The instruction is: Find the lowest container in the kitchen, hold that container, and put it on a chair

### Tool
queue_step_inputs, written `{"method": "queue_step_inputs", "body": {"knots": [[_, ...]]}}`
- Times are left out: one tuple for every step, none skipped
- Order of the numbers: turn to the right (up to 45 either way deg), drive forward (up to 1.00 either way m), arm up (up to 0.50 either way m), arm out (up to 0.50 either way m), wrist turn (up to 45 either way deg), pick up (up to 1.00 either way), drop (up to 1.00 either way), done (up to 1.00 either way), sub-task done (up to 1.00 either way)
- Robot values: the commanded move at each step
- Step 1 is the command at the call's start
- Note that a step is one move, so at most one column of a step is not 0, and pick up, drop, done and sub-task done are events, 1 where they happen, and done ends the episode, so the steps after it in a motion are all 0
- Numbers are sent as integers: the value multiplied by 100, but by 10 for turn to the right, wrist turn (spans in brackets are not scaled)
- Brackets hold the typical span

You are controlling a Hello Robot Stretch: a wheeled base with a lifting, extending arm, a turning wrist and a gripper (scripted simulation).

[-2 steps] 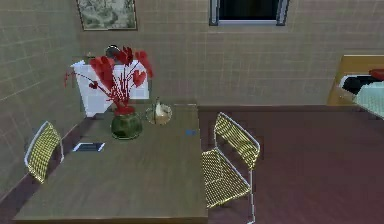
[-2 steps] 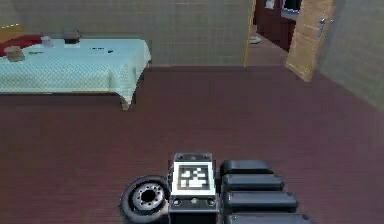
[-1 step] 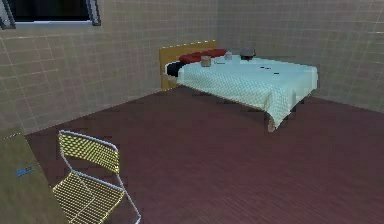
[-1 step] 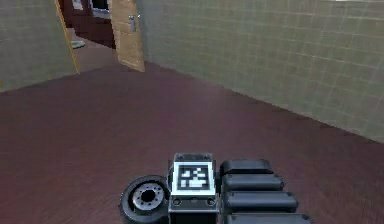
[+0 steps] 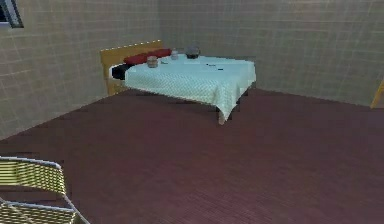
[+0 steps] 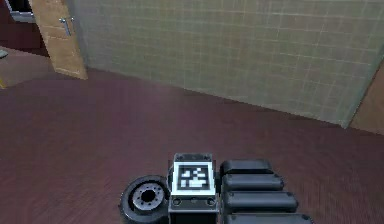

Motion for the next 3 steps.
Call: {"method": "queue_step_inputs", "body": {"knots": [[0, 5, 0, 0, 0, 0, 0, 0, 0], [-450, 0, 0, 0, 0, 0, 0, 0, 0], [-450, 0, 0, 0, 0, 0, 0, 0, 0]]}}
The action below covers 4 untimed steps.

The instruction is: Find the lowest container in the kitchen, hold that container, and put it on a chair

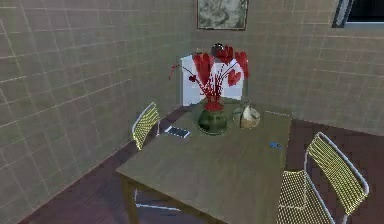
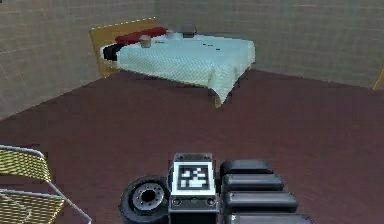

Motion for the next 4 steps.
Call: {"method": "queue_step_inputs", "body": {"knots": [[-240, 0, 0, 0, 0, 0, 0, 0, 0], [-30, 0, 0, 0, 0, 0, 0, 0, 0], [450, 0, 0, 0, 0, 0, 0, 0, 0], [450, 0, 0, 0, 0, 0, 0, 0, 0]]}}
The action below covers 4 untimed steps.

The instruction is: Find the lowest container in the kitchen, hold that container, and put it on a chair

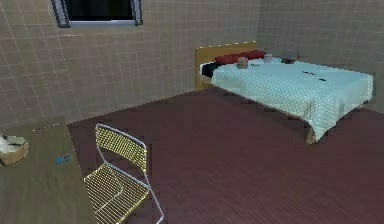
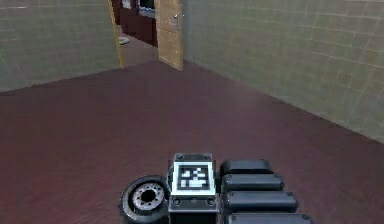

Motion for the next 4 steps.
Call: {"method": "queue_step_inputs", "body": {"knots": [[240, 0, 0, 0, 0, 0, 0, 0, 0], [-450, 0, 0, 0, 0, 0, 0, 0, 0], [-450, 0, 0, 0, 0, 0, 0, 0, 0], [-180, 0, 0, 0, 0, 0, 0, 0, 0]]}}
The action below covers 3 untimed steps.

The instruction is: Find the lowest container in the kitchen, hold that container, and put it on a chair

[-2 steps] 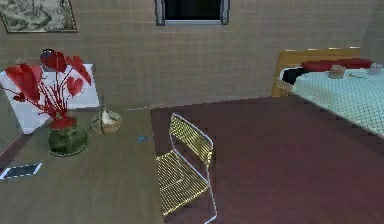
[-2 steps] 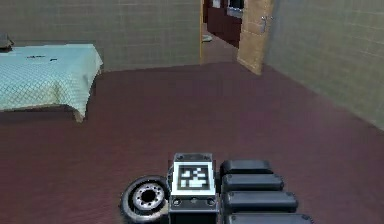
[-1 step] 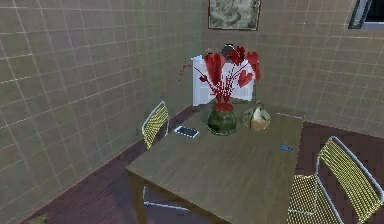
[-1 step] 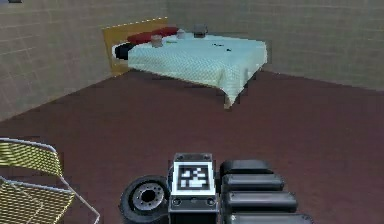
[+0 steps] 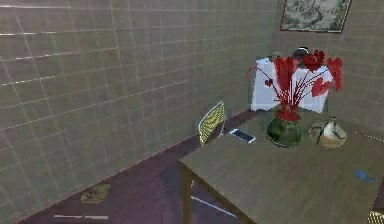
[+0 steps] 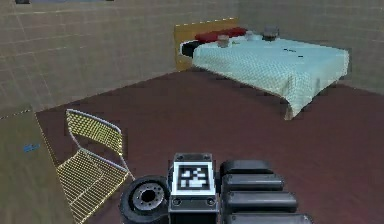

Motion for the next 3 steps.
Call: {"method": "queue_step_inputs", "body": {"knots": [[450, 0, 0, 0, 0, 0, 0, 0, 0], [450, 0, 0, 0, 0, 0, 0, 0, 0], [120, 0, 0, 0, 0, 0, 0, 0, 0]]}}
